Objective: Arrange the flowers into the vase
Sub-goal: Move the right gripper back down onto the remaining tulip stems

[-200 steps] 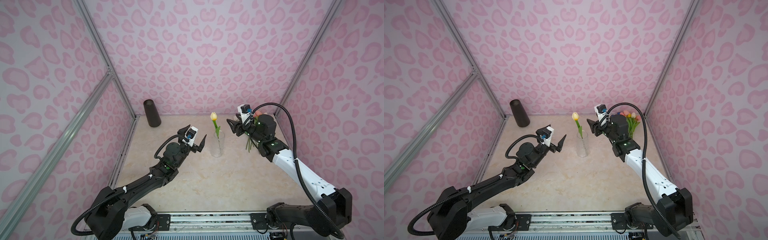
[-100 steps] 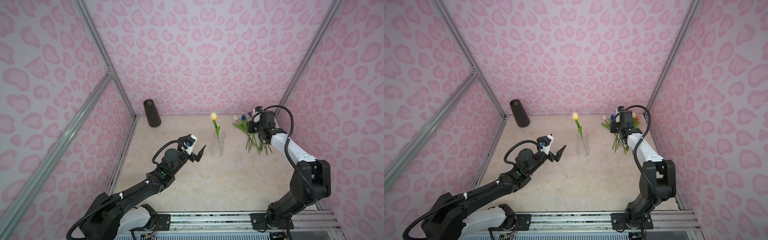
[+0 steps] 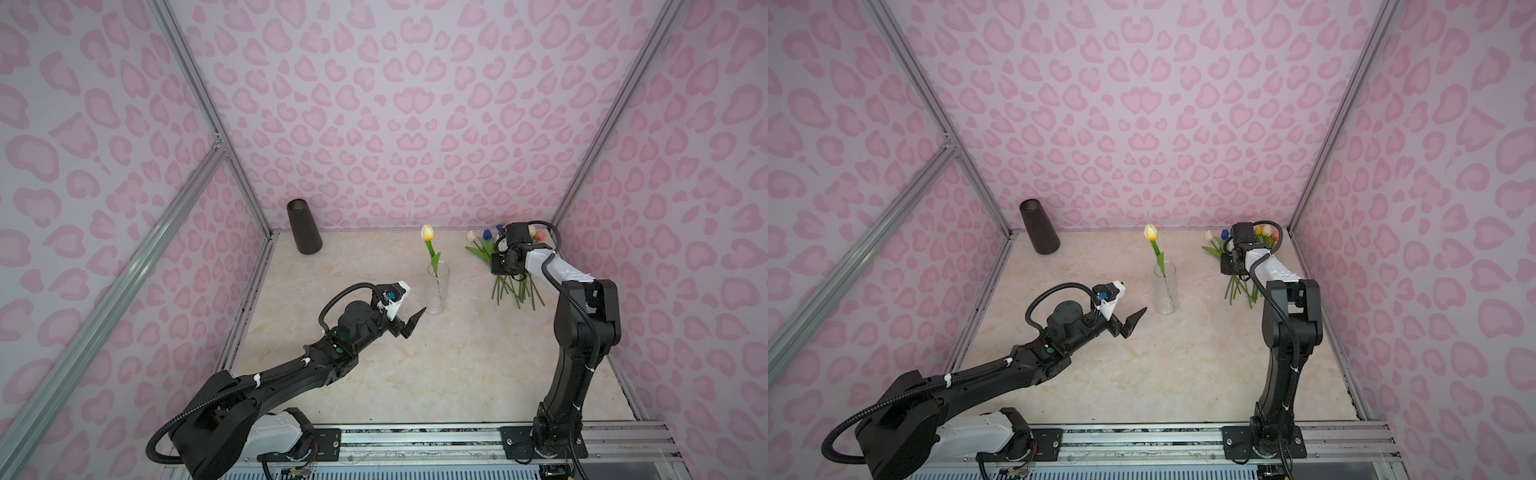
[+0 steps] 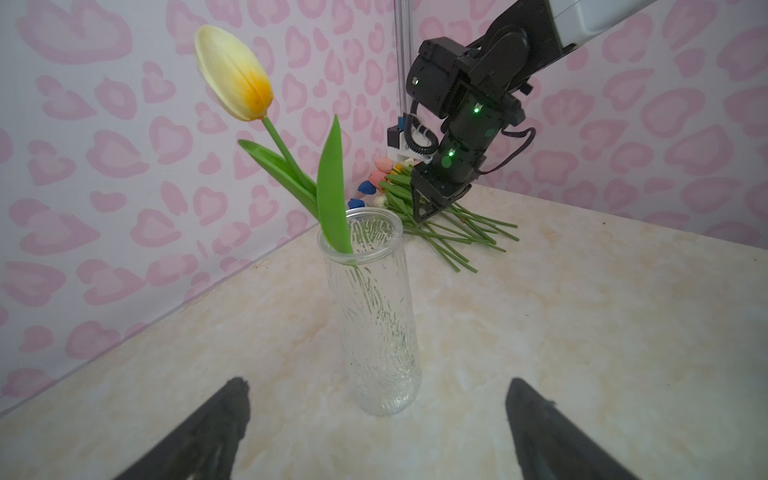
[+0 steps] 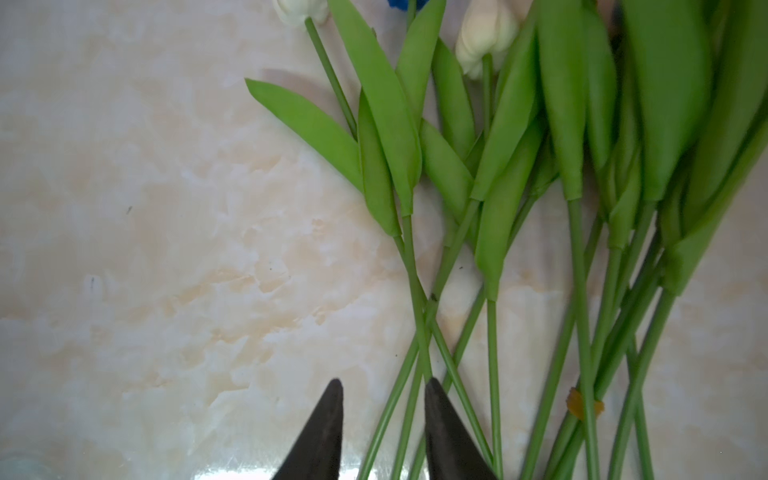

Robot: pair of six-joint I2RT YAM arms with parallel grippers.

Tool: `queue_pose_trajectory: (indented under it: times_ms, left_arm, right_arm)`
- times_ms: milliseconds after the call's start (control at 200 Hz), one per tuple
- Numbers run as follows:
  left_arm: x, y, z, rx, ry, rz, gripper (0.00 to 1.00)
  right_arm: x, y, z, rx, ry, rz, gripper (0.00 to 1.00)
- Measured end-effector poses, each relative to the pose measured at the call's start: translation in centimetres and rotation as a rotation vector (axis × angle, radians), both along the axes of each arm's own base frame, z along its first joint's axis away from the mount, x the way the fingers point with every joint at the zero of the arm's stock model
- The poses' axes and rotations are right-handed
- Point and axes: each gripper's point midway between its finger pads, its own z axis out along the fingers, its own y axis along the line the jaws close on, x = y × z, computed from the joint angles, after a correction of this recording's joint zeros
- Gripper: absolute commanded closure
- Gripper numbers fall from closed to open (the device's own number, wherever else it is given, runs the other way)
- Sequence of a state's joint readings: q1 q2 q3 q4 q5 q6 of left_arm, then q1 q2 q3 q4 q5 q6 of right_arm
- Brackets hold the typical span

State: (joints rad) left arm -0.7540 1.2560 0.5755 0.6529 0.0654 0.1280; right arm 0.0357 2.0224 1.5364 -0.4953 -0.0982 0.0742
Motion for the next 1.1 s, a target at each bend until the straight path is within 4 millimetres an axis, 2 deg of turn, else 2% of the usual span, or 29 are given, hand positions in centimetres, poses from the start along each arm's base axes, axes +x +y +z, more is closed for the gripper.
queue_pose_trajectory:
  times_ms: [280, 435, 530, 600, 770, 830, 1100]
  left_arm:
    - [0.9, -0.4, 0.9, 0.001, -0.021, 0.018, 0.03]
    - [1.1, -0.8, 0.6, 0.007, -0.014, 0.015, 0.03]
    - [1.2, -0.9, 0.4, 0.007, -0.006, 0.014, 0.03]
    - [1.1, -1.0, 0.4, 0.003, -0.004, 0.009, 0.03]
    - [1.3, -1.1, 0.7, 0.0, -0.005, 0.008, 0.03]
    - [1.2, -1.1, 0.8, 0.001, -0.009, 0.01, 0.03]
    - [0.6, 0.4, 2.1, -0.016, -0.047, 0.045, 0.03]
  right_arm:
    - [0.5, -0.8, -2.4, -0.011, 0.066, 0.007, 0.67]
    - [0.5, -1.7, -4.2, -0.007, 0.111, -0.004, 0.73]
    - [0.2, -1.6, -4.8, -0.006, 0.132, 0.001, 0.78]
    - [0.1, -1.5, -5.0, -0.002, 0.137, 0.005, 0.83]
    - [-0.2, -1.4, -5.1, 0.005, 0.141, 0.01, 0.86]
    - [-0.3, -1.3, -4.7, 0.01, 0.137, 0.012, 0.9]
    - [-0.7, -1.2, -2.9, 0.017, 0.107, 0.016, 0.93]
